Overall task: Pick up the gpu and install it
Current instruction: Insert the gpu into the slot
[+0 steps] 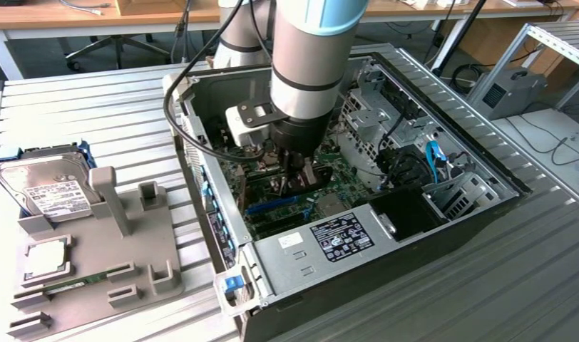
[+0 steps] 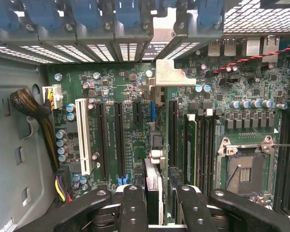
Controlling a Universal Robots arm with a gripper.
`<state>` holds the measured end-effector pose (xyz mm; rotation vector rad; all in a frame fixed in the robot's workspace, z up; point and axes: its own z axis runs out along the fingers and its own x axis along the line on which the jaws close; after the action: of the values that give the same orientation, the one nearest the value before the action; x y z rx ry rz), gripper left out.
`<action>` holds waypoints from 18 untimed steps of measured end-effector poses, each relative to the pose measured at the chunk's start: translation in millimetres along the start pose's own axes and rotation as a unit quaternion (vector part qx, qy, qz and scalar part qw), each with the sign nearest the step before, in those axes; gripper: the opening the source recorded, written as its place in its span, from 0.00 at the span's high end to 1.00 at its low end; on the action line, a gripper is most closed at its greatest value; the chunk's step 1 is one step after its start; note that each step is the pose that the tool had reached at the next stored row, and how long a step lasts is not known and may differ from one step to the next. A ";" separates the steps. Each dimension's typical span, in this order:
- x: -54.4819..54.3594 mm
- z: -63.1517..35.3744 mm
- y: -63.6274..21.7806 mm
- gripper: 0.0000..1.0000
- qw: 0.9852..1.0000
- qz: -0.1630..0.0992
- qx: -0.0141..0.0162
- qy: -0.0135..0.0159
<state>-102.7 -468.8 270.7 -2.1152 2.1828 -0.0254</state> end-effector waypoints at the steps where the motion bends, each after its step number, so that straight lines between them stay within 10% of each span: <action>1: 0.0 0.2 0.0 0.71 1.000 0.000 0.000 0.000; 18: 0.6 4.0 0.7 0.71 1.000 0.000 0.000 0.000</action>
<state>-103.1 -469.1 266.6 -2.1152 2.1829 -0.0255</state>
